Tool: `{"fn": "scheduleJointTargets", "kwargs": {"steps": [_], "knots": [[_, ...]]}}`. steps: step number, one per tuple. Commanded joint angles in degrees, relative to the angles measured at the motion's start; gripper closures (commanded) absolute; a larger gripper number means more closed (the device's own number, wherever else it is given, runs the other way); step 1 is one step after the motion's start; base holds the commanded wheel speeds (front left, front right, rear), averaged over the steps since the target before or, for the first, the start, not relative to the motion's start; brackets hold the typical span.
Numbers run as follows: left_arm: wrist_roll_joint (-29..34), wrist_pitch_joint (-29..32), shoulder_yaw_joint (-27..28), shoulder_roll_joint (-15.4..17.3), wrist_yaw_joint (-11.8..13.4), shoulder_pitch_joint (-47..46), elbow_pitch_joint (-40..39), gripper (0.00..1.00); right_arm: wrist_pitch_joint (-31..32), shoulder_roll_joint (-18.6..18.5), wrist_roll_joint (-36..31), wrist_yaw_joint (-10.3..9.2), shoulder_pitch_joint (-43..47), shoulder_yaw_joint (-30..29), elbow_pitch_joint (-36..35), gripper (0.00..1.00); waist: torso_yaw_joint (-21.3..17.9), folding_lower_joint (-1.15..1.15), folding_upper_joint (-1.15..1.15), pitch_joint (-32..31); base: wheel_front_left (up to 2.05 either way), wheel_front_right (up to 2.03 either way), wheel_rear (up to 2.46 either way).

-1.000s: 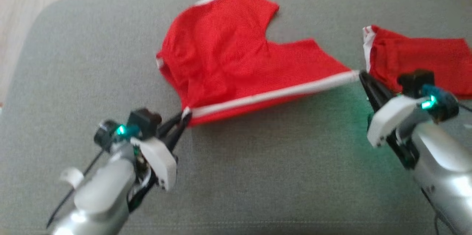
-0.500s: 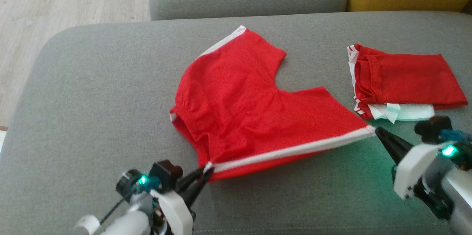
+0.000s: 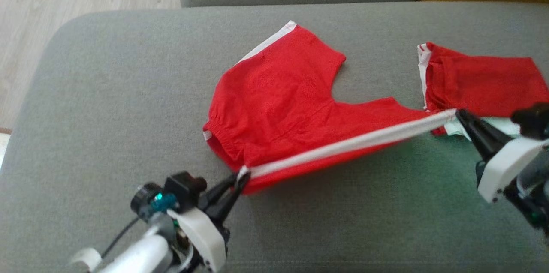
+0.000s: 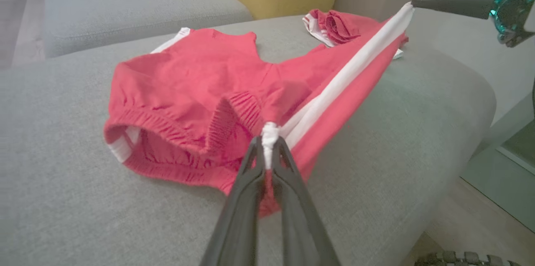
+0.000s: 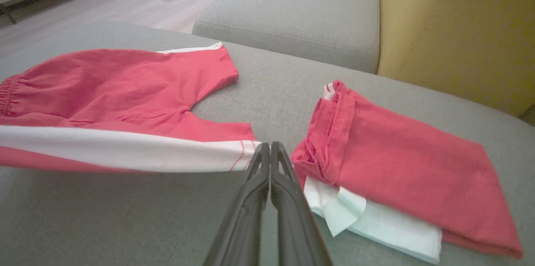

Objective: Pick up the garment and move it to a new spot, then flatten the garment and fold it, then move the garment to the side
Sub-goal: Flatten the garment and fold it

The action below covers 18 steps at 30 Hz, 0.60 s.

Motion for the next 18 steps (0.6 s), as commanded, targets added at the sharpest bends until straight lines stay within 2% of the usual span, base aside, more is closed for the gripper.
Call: {"fn": "scheduleJointTargets", "kwargs": {"steps": [1,8,18], "knots": [[-0.5,-0.2,3.7,1.9,0.7,-4.3,-2.1,1.0,0.7,-1.7,-1.5,-0.05,-2.8,-1.6,-2.7,1.0,0.7,0.0,0.0,1.0,0.0,0.0,0.0],[-1.9,-1.0,6.8,1.4,2.0,-7.5,-2.8,1.0,3.8,-0.8,-5.4,-0.05,-9.6,-3.0,-5.5,1.0,3.1,0.0,0.0,4.1,0.0,0.0,0.0],[-2.6,-1.6,8.6,-1.0,2.4,-12.6,0.9,1.0,5.5,-0.6,-8.1,-0.05,-22.7,2.6,-1.0,1.0,7.2,0.0,0.0,9.0,0.0,0.0,0.0]]}}
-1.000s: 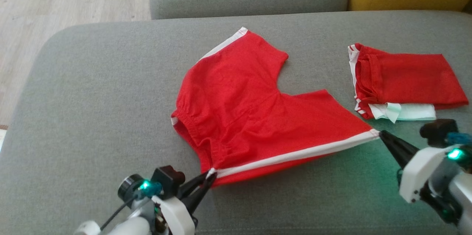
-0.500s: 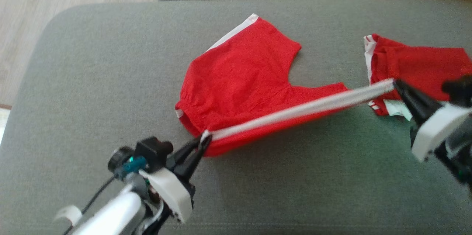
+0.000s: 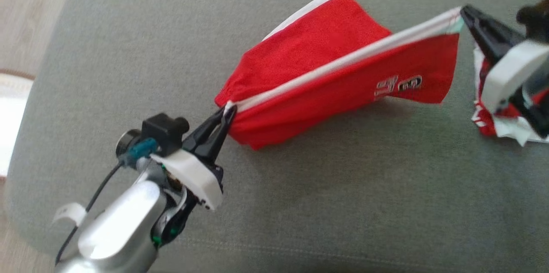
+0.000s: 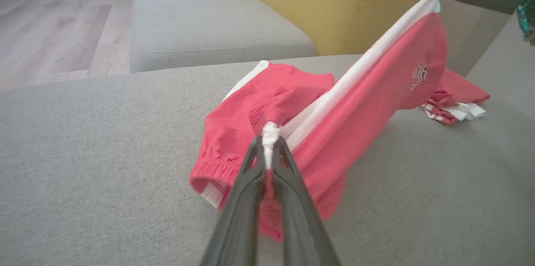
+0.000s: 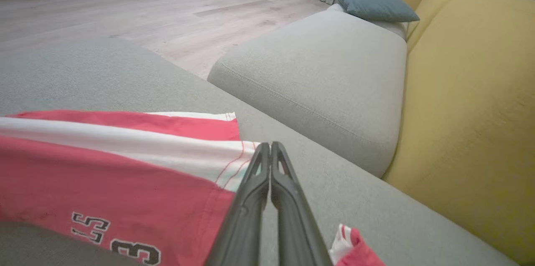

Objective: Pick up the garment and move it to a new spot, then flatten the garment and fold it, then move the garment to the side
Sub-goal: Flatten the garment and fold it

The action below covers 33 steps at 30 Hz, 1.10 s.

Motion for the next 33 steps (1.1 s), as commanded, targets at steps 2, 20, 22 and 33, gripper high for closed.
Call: {"fn": "scheduleJointTargets", "kwargs": {"steps": [2,20,22,33], "knots": [[-0.1,-0.7,3.5,0.5,0.3,-4.7,0.5,1.0,0.4,-1.0,-0.5,-0.05,-5.4,1.8,0.8,1.0,2.2,0.0,0.0,2.7,0.0,0.0,0.0],[0.5,-2.7,2.1,-8.3,-3.4,-17.1,14.5,1.0,-1.8,-1.4,-1.8,-0.05,-30.5,19.9,18.6,1.0,10.9,0.0,0.0,13.5,0.0,0.0,0.0],[0.7,-3.1,1.9,-9.4,-3.8,-18.4,16.5,1.0,-2.5,-1.5,-1.8,-0.05,-32.6,21.8,20.6,1.0,11.7,0.0,0.0,14.6,0.0,0.0,0.0],[2.2,-5.0,1.8,-13.9,-5.1,-22.8,25.9,0.05,-6.0,0.5,-1.2,-0.05,-39.7,30.9,31.3,0.0,13.5,0.0,0.0,16.9,0.0,0.0,0.0]]}}
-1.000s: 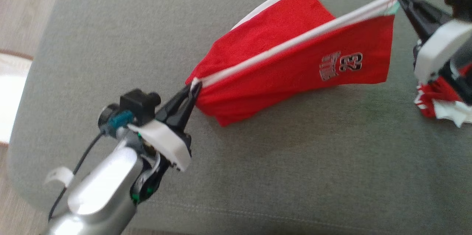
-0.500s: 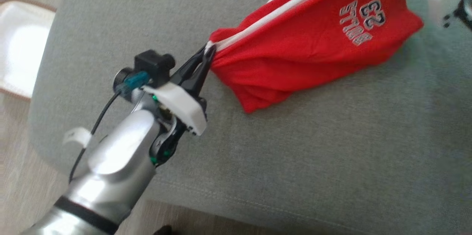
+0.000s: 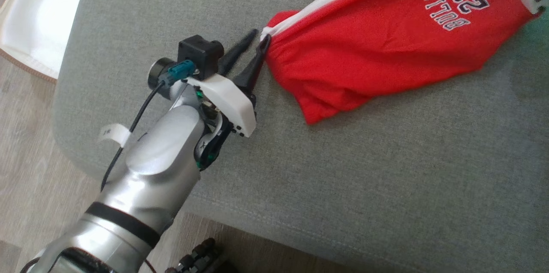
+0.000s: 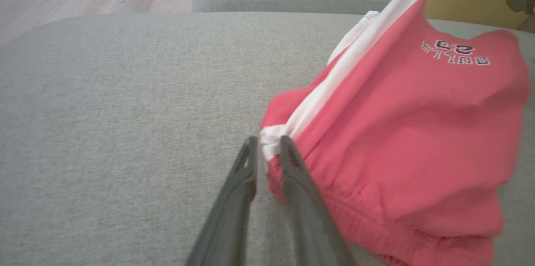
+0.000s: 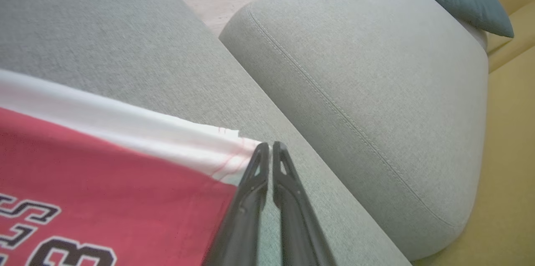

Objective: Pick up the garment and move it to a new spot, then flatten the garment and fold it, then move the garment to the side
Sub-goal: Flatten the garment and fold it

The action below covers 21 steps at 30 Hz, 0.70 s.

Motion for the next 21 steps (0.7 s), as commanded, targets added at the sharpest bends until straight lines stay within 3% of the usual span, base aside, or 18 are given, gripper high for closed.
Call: {"fn": "scheduleJointTargets", "kwargs": {"steps": [1,12,17,21], "knots": [[0.4,-0.5,2.2,1.4,0.2,-1.9,-0.3,0.0,-1.2,0.3,0.3,-0.05,-1.4,0.0,0.1,0.0,-0.2,-0.01,0.0,-0.1,0.0,0.0,0.0],[1.9,-0.8,7.6,2.7,1.0,0.2,0.3,0.0,-16.5,6.7,3.9,-0.05,1.0,-6.9,9.8,0.0,-4.3,-0.01,0.0,-4.9,0.0,0.0,0.0],[2.0,-0.8,12.4,4.3,2.3,3.0,-3.4,0.0,-20.0,9.4,5.5,-0.05,4.3,-10.7,9.7,0.0,-7.5,-0.01,0.0,-8.0,0.0,0.0,0.0],[2.3,-0.8,18.1,5.3,3.5,6.9,-9.0,0.0,-20.6,10.4,6.1,-0.05,8.1,-16.7,4.6,0.0,-10.7,-0.01,0.0,-10.6,0.0,0.0,0.0]]}}
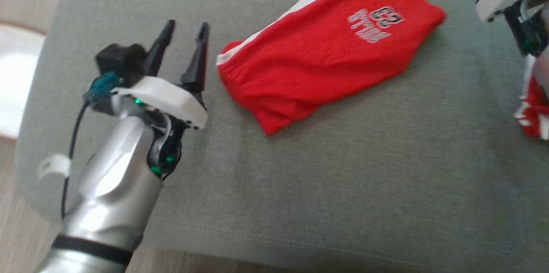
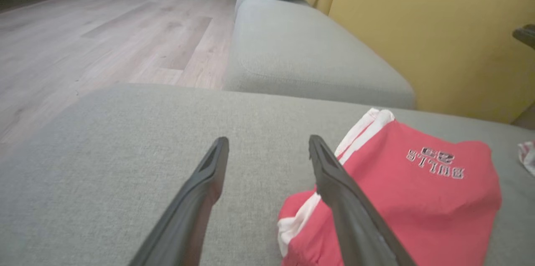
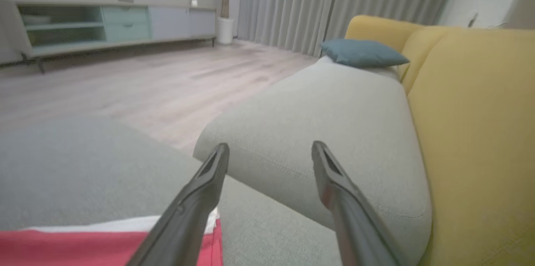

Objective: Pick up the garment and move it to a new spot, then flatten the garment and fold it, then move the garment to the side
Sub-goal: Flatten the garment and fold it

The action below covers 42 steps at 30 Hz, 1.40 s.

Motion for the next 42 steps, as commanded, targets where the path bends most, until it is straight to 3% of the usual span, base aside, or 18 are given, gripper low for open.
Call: {"fn": "scheduleJointTargets", "kwargs": {"steps": [1,8,17,26,42], "knots": [[0.7,-0.7,3.7,2.2,0.6,0.0,-3.4,0.0,-0.7,0.2,0.0,-0.05,1.4,-2.7,-4.0,0.0,-3.4,0.0,0.0,-3.1,0.0,0.0,0.0],[3.7,-0.7,11.4,1.1,1.8,8.1,-12.8,0.0,-0.8,2.5,-5.9,-0.05,17.1,-18.9,-17.8,0.0,-7.8,0.0,0.0,-7.4,0.0,0.0,0.0],[10.4,-0.7,16.0,-2.1,1.9,18.1,-18.9,0.0,-0.8,11.3,-15.2,-0.05,37.0,-32.0,-28.5,0.0,-11.7,0.0,0.0,-11.7,0.0,0.0,0.0],[15.2,-0.7,19.0,-4.9,1.3,26.4,-20.6,0.0,-0.7,20.0,-21.4,-0.05,51.1,-39.3,-35.9,0.0,-13.5,0.0,0.0,-13.7,0.0,0.0,0.0],[17.9,-0.7,21.1,-6.5,-0.2,29.5,-21.6,0.0,1.4,22.7,-24.0,-0.05,56.6,-41.7,-40.2,0.0,-12.5,0.0,0.0,-14.2,0.0,0.0,0.0]]}}
